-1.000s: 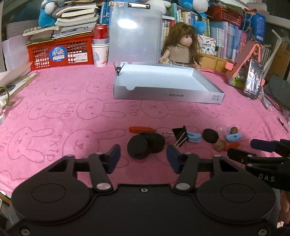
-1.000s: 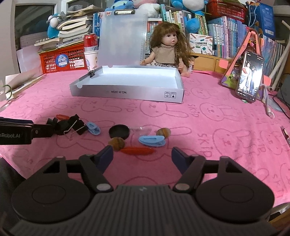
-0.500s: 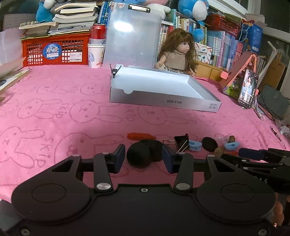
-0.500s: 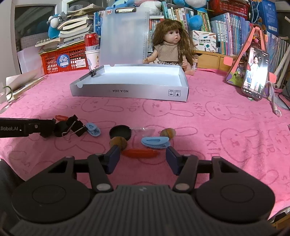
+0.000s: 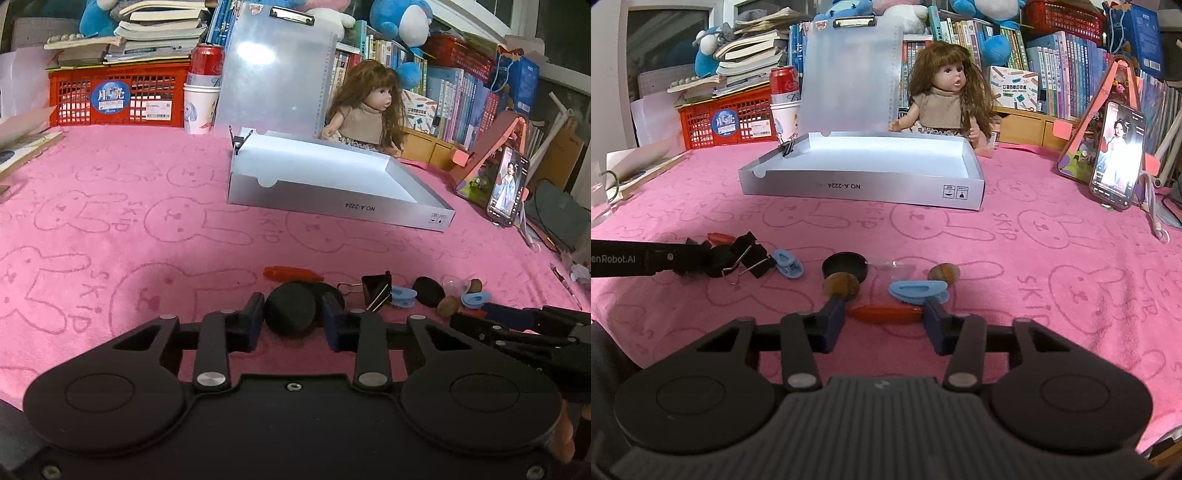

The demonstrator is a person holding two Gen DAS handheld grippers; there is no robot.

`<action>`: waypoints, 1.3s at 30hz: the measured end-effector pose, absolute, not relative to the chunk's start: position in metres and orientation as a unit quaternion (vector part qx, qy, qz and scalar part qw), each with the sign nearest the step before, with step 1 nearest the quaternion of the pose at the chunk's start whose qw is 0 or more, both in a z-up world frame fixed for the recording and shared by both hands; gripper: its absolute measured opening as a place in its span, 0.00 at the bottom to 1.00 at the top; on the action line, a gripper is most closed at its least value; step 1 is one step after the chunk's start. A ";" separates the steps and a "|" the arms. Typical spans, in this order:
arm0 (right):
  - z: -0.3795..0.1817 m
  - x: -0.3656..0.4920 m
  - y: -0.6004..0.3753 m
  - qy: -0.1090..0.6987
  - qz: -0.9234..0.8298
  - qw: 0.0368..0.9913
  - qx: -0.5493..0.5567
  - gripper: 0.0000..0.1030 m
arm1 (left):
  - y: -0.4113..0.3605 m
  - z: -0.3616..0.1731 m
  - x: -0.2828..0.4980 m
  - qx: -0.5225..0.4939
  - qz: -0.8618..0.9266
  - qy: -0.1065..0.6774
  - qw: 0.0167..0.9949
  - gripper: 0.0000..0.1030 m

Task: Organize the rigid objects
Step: 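Grasp a black disc with the left tool while the right tool grasps the red stick, then carry the black disc and red stick with both tools over the white tray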

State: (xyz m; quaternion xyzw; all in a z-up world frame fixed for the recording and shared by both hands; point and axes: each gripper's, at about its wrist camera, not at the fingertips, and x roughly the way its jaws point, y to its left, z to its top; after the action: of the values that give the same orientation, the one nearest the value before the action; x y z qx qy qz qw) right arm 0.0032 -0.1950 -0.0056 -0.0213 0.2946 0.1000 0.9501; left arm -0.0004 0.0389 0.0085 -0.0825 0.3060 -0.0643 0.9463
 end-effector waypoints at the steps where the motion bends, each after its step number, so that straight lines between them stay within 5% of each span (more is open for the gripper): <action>1: -0.006 0.003 -0.195 0.295 0.100 0.950 -0.022 0.48 | 0.038 0.009 -0.002 -0.080 -0.063 0.304 0.947 0.31; 39: 0.016 -0.002 -0.205 0.275 0.072 0.959 -0.020 0.48 | 0.031 0.037 -0.003 -0.077 -0.057 0.303 0.948 0.31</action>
State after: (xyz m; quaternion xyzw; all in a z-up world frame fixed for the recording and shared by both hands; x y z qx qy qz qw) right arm -0.0018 -0.2049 0.0162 -0.0204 0.2751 0.0716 0.9585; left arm -0.0034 0.0309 0.0370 -0.0766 0.3031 -0.0570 0.9482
